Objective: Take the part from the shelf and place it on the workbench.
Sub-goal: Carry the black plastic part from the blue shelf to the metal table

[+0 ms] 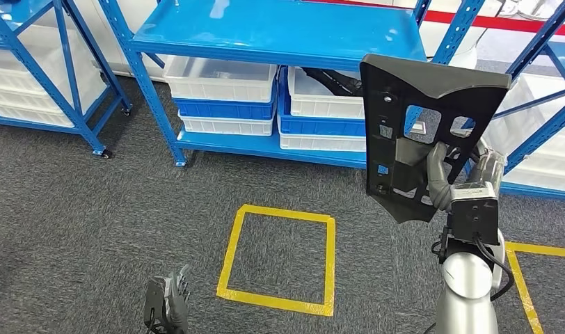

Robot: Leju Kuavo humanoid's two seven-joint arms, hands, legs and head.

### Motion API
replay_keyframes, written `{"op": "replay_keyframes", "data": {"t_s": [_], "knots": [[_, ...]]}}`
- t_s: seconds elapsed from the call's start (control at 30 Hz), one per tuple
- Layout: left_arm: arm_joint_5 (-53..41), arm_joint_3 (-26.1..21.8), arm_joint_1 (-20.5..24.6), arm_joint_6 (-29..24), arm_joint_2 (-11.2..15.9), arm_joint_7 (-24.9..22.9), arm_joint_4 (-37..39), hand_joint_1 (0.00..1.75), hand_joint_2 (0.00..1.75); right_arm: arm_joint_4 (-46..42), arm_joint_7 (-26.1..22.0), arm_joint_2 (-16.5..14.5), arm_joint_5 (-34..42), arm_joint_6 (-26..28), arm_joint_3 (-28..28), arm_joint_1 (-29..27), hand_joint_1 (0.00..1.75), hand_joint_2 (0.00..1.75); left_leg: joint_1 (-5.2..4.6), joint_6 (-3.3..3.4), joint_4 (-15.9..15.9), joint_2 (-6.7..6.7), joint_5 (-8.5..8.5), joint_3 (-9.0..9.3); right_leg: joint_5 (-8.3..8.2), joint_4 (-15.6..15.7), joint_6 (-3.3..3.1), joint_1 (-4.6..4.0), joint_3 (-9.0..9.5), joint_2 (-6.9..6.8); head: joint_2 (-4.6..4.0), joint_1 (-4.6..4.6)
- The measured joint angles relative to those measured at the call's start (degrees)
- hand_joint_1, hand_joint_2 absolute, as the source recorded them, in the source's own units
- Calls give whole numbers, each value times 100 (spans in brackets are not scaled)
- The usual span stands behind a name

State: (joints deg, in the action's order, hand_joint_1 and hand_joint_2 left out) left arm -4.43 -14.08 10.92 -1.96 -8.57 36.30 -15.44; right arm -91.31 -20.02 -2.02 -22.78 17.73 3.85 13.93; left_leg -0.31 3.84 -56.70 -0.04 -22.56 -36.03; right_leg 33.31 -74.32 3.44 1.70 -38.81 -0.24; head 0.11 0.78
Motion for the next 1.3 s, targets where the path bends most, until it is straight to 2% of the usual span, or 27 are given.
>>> {"op": "replay_keyframes", "data": {"t_s": [0.07, 0.13, 0.2, 0.27, 0.3, 0.37, 0.4, 0.43, 0.47, 0.53, 0.57, 0.6, 0.67, 0.7, 0.77, 0.8, 0.87, 0.93, 0.97, 1.0, 1.03, 1.1, 1.17, 1.2, 1.23, 1.27, 1.3], "knots": [[-1, -15, -23, -3, 5, 20, 2, 0, 0, 55, -21, -2, 58, -15, 0, 15, 175, 175, -31, -7, -4, -8, 130, -147, -247, 511, 44, -26, 449, 0, 0, -1], [-1, -31, -29, -16, 4, 38, 3, 0, 0, 78, -38, -7, 78, -15, 0, 44, 175, 175, -62, -43, -11, -17, 260, -261, -301, 1381, -24, -76, 1045, -2, 0, 8], [-1, -42, -38, -34, 4, 49, 4, 0, 0, 86, -48, -14, 92, -8, -1, 63, 175, 175, -64, -104, 10, -16, 392, -313, -248, 1819, -117, -117, 1261, 4, 0, 22], [-1, -48, -64, -47, 9, 52, 6, 0, 0, 97, -51, -19, 108, -2, -2, 65, 175, 175, -44, -179, 40, -20, 469, -352, -344, 1853, -197, -104, 1161, 6, 0, 17], [-1, -49, -82, -51, 13, 52, 8, 0, 0, 103, -51, -24, 115, -1, -3, 68, 175, 175, -32, -219, -17, -21, 361, -398, -410, 1858, -256, -88, 1115, 1, 0, 17], [-1, -54, -110, -54, 24, 53, 9, 0, 0, 116, -51, -37, 118, -1, -5, 69, 175, 175, 7, -297, -427, -23, -201, -540, -573, 1868, -346, -55, 987, -12, 0, 34], [-2, -58, -116, -52, 28, 54, 10, 0, 0, 123, -51, -43, 119, -1, -5, 67, 175, 175, 28, -336, -783, -19, -541, -619, -655, 1863, -366, -55, 900, -12, 0, 50], [-8, -62, -117, -48, 32, 54, 10, 0, 0, 131, -51, -45, 120, 0, -7, 63, 175, 175, 51, -372, -1170, -18, -775, -678, -738, 1853, -365, -55, 798, -12, 0, 57], [-19, -66, -116, -42, 36, 54, 11, 0, 0, 141, -51, -45, 121, 1, -9, 57, 175, 175, 73, -401, -1496, -17, -856, -696, -816, 1837, -355, -54, 689, -11, 0, 56], [-45, -69, -115, -28, 39, 52, 12, 0, 0, 153, -51, -42, 124, 8, -14, 32, 175, 175, 110, -430, -1698, -14, -635, -508, -957, 1789, -317, -48, 462, -11, 0, 58], [-55, -69, -111, -23, 39, 52, 12, 0, 0, 154, -51, -39, 125, 12, -18, 17, 175, 175, 125, -430, -1512, -15, -483, -273, -1017, 1761, -293, -44, 361, -9, 0, 58], [-62, -69, -101, -20, 39, 52, 11, 0, 0, 153, -51, -37, 125, 16, -22, 5, 175, 175, 133, -422, -1157, -20, -457, 51, -1072, 1734, -262, -44, 276, -8, 0, 60], [-85, -69, -75, -15, 38, 48, 7, 0, 0, 144, -52, -32, 125, 25, -38, -3, 175, 175, 114, -366, -364, -41, -637, 638, -1182, 1715, -188, -52, 187, -14, 0, 49], [-97, -69, -63, -14, 37, 45, 5, 0, 0, 139, -52, -31, 126, 28, -44, -3, 175, 175, 91, -328, -119, -49, -734, 787, -1241, 1724, -146, -55, 175, -18, 0, 41], [-111, -69, -62, -14, 31, 32, 8, 0, 0, 136, -53, -27, 130, 34, -55, -13, 175, 175, 63, -223, -20, -40, -668, 767, -1354, 1766, -64, -43, 165, -20, 0, 27], [-113, -69, -65, -13, 27, 27, 10, 0, 0, 137, -53, -16, 137, 36, -62, -24, 175, 175, 63, -168, 2, -22, -593, 707, -1310, 1724, -57, -38, 121, -11, 0, 28], [-115, -69, -70, -1, 19, 20, 14, 0, 0, 140, -55, 12, 161, 37, -84, -48, 175, 175, 78, -64, 32, 15, -401, 538, -900, 1338, -114, -33, -69, 5, 0, 8], [-119, -69, -70, 13, 15, 19, 14, 0, 0, 143, -59, 43, 186, 36, -107, -60, 175, 175, 62, -20, 27, 28, -217, 331, -335, 553, -160, -36, -292, 11, 0, -17], [-120, -69, -71, 16, 13, 20, 14, 0, 0, 145, -61, 56, 194, 35, -119, -68, 175, 175, 55, -18, 22, 32, -126, 211, -195, 184, -132, -35, -335, 11, 0, -20], [-121, -70, -73, 17, 13, 19, 15, 0, 0, 148, -61, 67, 198, 34, -131, -75, 175, 175, 49, -23, 17, 36, -36, 94, -180, -52, -77, -35, -306, 11, 0, -22], [-121, -70, -74, 19, 13, 19, 15, 0, 0, 151, -64, 76, 207, 34, -140, -82, 175, 175, 46, -34, 13, 40, 52, -20, -265, -87, -12, -35, -178, 11, 0, -24], [-121, -70, -73, 24, 13, 17, 16, 0, 0, 154, -82, 91, 237, 34, -151, -82, 175, 175, 44, -72, 3, 44, 214, -208, -460, 453, 62, -33, 373, 10, 0, -24], [-123, -69, -67, 30, 12, 15, 15, 0, 0, 153, -114, 102, 282, 35, -153, -70, 175, 175, 24, -133, -12, 42, 361, -331, -351, 1359, -2, -55, 1030, 14, 0, -17], [-124, -69, -65, 32, 13, 14, 15, 0, 0, 153, -129, 109, 306, 36, -157, -68, 175, 175, 21, -168, -5, 44, 435, -359, -264, 1657, -59, -70, 1208, 18, 0, -9], [-123, -69, -65, 33, 14, 12, 16, 0, 0, 154, -138, 119, 324, 38, -161, -71, 175, 175, 20, -207, 16, 45, 510, -378, -219, 1814, -121, -89, 1271, 21, 0, -2], [-122, -69, -71, 34, 16, 11, 19, 0, 0, 155, -143, 130, 341, 40, -166, -81, 175, 175, 34, -248, 48, 46, 572, -387, -254, 1824, -182, -83, 1218, 22, 0, 9], [-120, -69, -80, 34, 22, 12, 22, 0, 0, 156, -145, 141, 352, 45, -170, -89, 175, 175, 52, -291, 42, 39, 538, -411, -316, 1825, -236, -78, 1172, 14, 0, 6]]}}
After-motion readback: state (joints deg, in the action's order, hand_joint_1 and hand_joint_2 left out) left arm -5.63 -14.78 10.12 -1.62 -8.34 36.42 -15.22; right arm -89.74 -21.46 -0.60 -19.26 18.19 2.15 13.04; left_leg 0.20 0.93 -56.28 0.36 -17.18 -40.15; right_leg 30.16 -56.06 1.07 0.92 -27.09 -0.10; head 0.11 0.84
